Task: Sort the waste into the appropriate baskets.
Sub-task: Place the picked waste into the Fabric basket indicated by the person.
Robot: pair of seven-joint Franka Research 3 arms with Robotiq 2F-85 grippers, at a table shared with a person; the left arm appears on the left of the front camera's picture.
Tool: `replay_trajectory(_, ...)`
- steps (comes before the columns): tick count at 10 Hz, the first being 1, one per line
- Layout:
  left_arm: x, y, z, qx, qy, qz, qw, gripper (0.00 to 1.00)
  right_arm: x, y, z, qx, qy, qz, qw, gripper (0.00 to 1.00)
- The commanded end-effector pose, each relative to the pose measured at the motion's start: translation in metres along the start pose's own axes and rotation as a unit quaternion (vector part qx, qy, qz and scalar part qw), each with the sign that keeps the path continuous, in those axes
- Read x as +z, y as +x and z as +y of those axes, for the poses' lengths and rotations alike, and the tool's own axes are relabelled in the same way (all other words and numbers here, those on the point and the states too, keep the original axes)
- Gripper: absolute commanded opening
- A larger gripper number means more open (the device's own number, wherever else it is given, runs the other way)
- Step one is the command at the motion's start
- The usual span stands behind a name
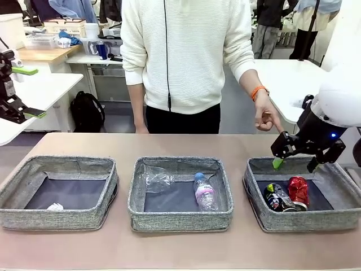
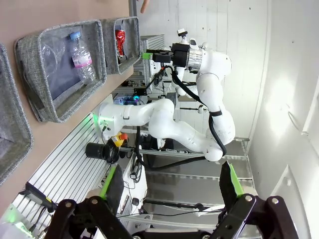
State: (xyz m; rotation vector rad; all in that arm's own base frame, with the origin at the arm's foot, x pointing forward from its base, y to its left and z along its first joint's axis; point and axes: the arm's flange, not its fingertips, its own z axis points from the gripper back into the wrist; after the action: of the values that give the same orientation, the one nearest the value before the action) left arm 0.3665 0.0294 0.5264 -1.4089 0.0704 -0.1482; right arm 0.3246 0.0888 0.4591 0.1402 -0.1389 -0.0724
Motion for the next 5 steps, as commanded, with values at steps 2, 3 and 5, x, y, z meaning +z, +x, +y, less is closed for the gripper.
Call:
replay_trajectory(2,-0.003,-0.001,-0.001,-0.005,-0.004,-0.007,1.000,1.00,-0.014,-0.019,-0.006,0.000,0.014,-0.005,1.000,1.00)
replay_trajectory(3,-0.003,-0.001,-0.001,-0.005,-0.004,-0.007,1.000,1.00,-0.007,-0.017,-0.002,-0.014,0.048,-0.010,0.999,1.00)
replay_trajectory(5,-0.003,-0.001,-0.001,-0.005,-0.004,-0.007,1.000,1.00,0.031,-0.010,0.004,-0.046,0.296,-0.031,0.954,1.00)
